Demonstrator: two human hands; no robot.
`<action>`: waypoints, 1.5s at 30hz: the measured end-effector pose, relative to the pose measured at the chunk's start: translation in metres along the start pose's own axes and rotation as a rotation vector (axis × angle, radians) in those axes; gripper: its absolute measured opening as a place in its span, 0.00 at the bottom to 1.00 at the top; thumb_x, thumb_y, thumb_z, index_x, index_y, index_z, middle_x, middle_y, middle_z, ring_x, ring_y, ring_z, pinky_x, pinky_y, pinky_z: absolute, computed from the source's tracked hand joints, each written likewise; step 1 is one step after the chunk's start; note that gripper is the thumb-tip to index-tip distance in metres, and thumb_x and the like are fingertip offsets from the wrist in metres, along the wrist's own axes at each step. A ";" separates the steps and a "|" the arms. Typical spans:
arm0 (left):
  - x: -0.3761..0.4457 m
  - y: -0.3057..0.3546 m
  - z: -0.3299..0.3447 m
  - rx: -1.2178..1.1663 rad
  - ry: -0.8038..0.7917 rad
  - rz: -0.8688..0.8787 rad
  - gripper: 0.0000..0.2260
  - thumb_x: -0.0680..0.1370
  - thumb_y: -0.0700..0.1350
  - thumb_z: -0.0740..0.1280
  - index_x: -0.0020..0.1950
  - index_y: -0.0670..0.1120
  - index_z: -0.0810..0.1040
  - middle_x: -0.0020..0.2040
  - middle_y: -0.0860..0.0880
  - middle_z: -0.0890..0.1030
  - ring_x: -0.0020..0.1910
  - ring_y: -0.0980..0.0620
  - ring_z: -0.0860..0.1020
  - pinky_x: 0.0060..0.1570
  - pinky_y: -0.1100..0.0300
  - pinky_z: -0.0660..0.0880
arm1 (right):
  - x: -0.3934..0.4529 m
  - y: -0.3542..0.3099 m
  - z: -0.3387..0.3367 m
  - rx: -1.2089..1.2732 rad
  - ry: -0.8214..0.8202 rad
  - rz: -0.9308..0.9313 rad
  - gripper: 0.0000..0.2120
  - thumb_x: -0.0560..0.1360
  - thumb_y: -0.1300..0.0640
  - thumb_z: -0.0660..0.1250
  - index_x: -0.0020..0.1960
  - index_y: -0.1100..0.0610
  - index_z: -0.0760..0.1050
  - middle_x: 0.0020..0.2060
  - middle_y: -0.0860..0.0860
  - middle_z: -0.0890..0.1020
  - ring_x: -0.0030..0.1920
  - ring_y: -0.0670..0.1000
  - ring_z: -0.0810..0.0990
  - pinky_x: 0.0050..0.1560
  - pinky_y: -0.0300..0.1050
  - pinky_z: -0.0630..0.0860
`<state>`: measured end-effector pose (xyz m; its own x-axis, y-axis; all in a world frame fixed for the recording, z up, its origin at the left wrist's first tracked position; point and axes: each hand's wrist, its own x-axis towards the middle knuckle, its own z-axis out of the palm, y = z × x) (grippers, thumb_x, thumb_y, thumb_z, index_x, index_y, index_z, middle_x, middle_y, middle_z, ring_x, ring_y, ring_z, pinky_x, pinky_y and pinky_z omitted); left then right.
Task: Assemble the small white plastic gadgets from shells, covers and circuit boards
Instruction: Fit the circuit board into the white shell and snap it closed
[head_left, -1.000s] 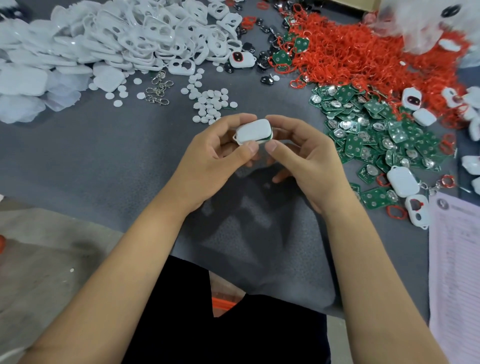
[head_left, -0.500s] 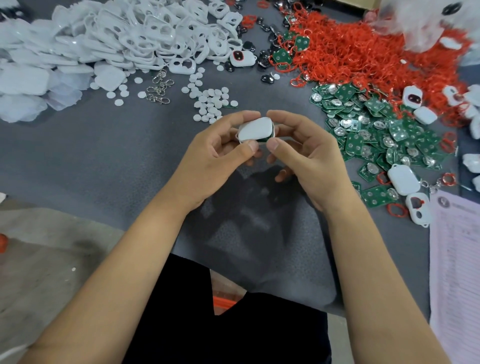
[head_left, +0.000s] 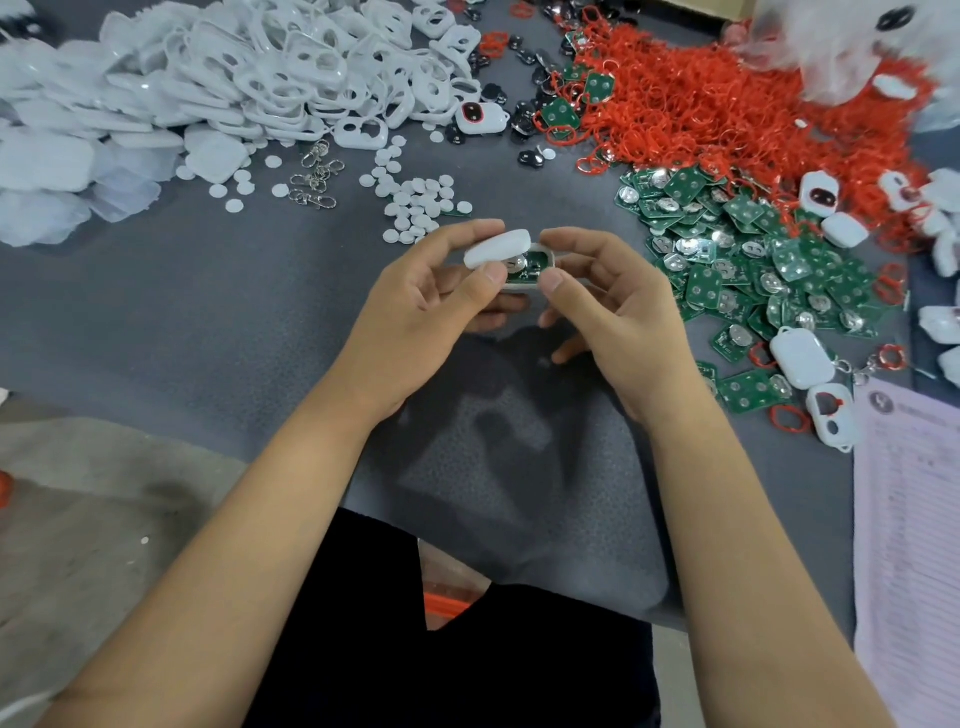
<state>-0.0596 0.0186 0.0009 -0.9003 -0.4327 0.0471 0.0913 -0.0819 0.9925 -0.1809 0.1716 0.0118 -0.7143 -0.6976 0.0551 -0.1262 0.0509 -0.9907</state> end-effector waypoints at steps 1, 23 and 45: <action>0.000 0.000 0.000 -0.007 0.005 -0.002 0.16 0.85 0.42 0.66 0.73 0.46 0.75 0.58 0.48 0.87 0.55 0.47 0.86 0.53 0.58 0.82 | 0.000 0.001 0.001 -0.009 0.006 0.000 0.13 0.80 0.59 0.71 0.64 0.55 0.78 0.47 0.50 0.83 0.39 0.50 0.82 0.29 0.43 0.79; 0.005 -0.005 0.006 0.018 0.232 -0.044 0.09 0.83 0.38 0.68 0.63 0.38 0.79 0.50 0.47 0.87 0.51 0.51 0.87 0.47 0.62 0.82 | 0.002 0.002 0.012 0.190 0.056 0.135 0.10 0.80 0.66 0.69 0.62 0.64 0.76 0.45 0.56 0.85 0.39 0.52 0.85 0.34 0.43 0.82; 0.005 -0.009 0.003 0.049 0.096 -0.039 0.07 0.82 0.36 0.69 0.60 0.41 0.80 0.50 0.50 0.88 0.50 0.50 0.87 0.48 0.59 0.84 | 0.005 0.002 0.013 -0.360 -0.007 -0.220 0.08 0.81 0.54 0.71 0.60 0.52 0.84 0.52 0.45 0.86 0.55 0.52 0.83 0.54 0.57 0.80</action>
<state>-0.0662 0.0199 -0.0073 -0.8575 -0.5145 -0.0002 0.0342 -0.0574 0.9978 -0.1753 0.1589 0.0088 -0.6387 -0.7247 0.2587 -0.5086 0.1452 -0.8486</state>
